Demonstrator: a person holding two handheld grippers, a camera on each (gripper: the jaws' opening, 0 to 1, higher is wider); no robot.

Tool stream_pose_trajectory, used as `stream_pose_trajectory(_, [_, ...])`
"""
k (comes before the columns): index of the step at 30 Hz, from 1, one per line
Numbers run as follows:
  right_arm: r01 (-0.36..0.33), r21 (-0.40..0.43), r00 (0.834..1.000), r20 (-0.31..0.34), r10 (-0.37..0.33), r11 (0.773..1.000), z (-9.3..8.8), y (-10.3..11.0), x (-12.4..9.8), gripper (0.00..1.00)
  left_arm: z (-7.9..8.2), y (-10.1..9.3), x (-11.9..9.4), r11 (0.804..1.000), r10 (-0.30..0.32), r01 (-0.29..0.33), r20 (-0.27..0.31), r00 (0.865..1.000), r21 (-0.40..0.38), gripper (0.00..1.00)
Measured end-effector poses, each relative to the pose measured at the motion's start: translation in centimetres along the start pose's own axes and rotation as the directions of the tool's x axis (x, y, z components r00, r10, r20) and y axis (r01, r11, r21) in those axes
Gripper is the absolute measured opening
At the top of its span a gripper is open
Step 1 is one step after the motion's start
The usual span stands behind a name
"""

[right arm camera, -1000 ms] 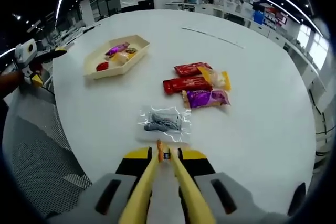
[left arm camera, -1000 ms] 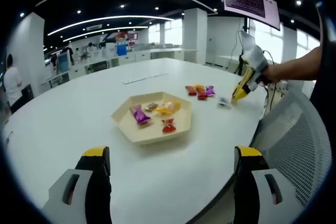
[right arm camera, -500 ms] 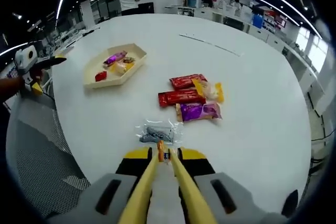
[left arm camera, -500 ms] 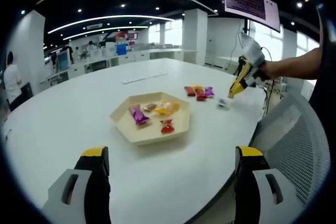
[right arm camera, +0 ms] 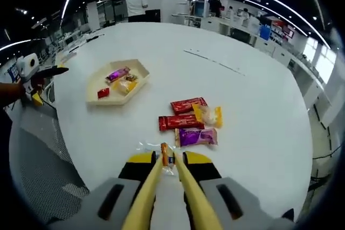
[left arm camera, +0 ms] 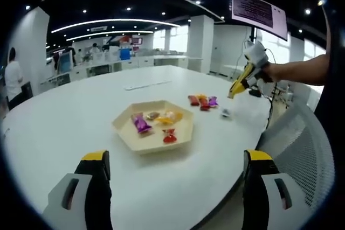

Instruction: Place the target food into the container with the food tongs after gripping and lifting it, then release it inside without dropping or visibly crushing the food.

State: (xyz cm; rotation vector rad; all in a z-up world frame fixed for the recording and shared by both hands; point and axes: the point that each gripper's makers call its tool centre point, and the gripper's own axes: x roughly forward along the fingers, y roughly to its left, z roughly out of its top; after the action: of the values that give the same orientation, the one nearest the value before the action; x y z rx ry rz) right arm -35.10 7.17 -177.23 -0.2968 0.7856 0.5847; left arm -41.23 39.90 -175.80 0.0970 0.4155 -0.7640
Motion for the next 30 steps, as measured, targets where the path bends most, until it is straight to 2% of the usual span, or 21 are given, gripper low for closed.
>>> stream_pose_trajectory(9, [0.003, 0.010, 1.000, 0.011, -0.003, 1.000, 0.3, -0.1, 0.0, 0.19, 0.3, -0.6, 0.0, 0.999, -0.032, 0.032, 0.015, 0.999, -0.002, 0.99])
stream_pose_trajectory(16, [-0.007, 0.010, 1.000, 0.021, 0.006, 1.000, 1.2, 0.5, 0.6, 0.19, 0.2, -0.6, 0.0, 1.000, -0.028, 0.028, 0.009, 1.000, 0.009, 0.99])
stream_pose_trajectory(30, [-0.063, -0.064, 0.997, 0.030, 0.065, 0.996, 5.1, 2.9, 2.8, 0.19, 0.5, -0.6, -0.1, 1.000, -0.026, 0.026, 0.021, 0.999, 0.009, 0.99])
